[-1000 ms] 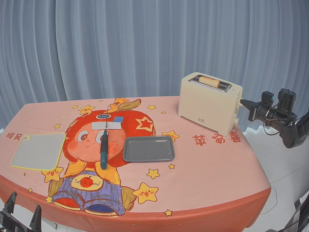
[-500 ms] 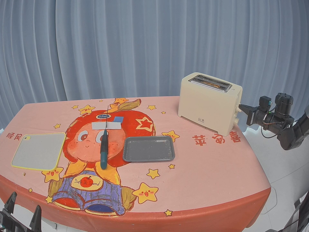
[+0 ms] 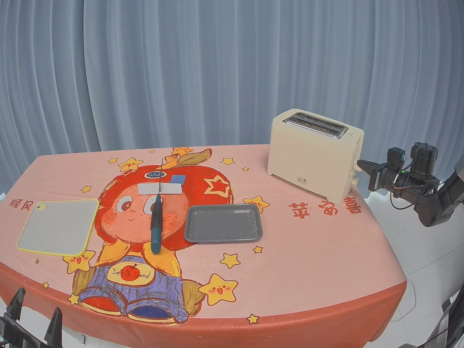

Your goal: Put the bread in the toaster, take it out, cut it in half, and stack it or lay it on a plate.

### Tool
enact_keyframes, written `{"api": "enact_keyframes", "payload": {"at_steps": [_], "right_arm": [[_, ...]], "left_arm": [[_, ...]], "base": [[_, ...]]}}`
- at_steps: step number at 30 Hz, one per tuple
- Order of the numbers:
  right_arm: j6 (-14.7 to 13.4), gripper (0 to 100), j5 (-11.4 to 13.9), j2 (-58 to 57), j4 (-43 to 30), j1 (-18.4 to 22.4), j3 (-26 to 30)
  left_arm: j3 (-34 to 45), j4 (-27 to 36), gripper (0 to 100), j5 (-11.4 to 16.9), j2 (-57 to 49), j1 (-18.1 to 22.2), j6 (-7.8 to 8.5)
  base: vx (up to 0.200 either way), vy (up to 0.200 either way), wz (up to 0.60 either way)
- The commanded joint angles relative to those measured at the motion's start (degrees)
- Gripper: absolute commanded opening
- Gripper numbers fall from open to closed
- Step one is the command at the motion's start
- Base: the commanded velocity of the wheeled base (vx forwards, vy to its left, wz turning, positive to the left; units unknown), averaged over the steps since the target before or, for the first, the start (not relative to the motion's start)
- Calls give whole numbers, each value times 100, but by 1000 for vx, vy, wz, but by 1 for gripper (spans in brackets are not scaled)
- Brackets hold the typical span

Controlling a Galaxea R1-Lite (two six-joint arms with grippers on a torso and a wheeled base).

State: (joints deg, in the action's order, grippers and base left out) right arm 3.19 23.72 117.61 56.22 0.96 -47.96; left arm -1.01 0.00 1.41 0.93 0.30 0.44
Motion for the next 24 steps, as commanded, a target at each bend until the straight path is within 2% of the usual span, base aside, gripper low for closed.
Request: {"api": "enact_keyframes", "payload": {"at_steps": [1,18,24], "right_arm": [[6,0,-8,42,-15,0,6],[-56,0,-43,-670,64,-61,261],[-152,0,-26,-1197,73,0,893]], "left_arm": [[101,0,100,-1,-31,5,0],[101,0,100,-1,-31,-4,9],[101,0,100,-1,-31,-4,0]], "base": [[0,0,0],[0,0,0],[0,0,0]]}}
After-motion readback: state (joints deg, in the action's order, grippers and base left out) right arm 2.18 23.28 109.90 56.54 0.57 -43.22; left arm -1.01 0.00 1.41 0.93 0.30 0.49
